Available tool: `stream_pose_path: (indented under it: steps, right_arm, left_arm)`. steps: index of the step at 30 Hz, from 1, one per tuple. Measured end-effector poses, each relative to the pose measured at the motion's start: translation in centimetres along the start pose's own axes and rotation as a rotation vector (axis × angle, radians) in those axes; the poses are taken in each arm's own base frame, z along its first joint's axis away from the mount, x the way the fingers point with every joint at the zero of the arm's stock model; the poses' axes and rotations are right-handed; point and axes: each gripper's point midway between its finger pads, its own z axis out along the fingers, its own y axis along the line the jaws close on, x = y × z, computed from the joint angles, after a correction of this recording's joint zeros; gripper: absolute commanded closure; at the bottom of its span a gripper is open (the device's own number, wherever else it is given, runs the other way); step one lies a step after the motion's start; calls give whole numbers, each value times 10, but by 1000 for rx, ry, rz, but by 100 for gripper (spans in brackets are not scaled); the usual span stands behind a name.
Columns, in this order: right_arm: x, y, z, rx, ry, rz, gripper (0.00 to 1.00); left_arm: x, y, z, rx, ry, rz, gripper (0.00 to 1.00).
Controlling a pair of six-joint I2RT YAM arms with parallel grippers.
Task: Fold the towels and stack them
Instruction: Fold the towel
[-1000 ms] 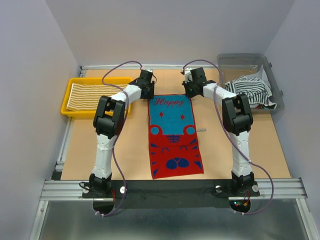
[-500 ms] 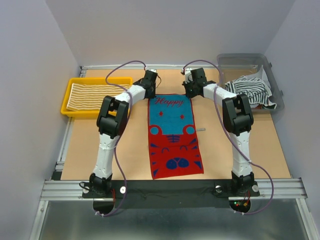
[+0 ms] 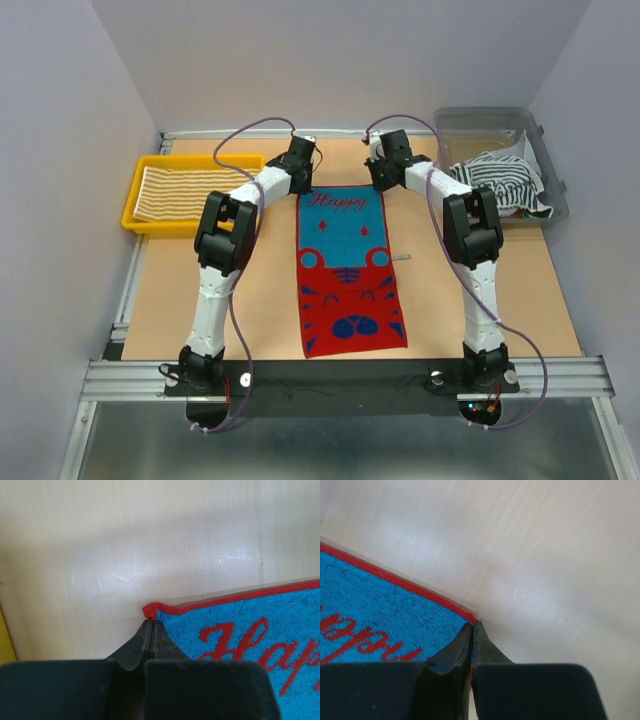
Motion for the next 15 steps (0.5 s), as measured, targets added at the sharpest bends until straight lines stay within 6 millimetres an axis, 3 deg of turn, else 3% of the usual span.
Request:
stream_pose_path:
  steps: [5, 10, 13, 15]
  right_arm:
    - [-35, -18, 4, 64, -59, 7, 100]
    - [-82, -42, 3, 137, -168, 27, 99]
    - [-109, -52, -5, 162, -237, 37, 100]
    - [-121, -55, -10, 169, -271, 36, 100]
  left_arm:
    - [-38, 2, -9, 26, -75, -3, 100]
    - [-119, 4, -33, 95, -268, -36, 100]
    - [-155, 5, -46, 131, -367, -43, 100]
    - [-165, 6, -50, 142, -399, -37, 100]
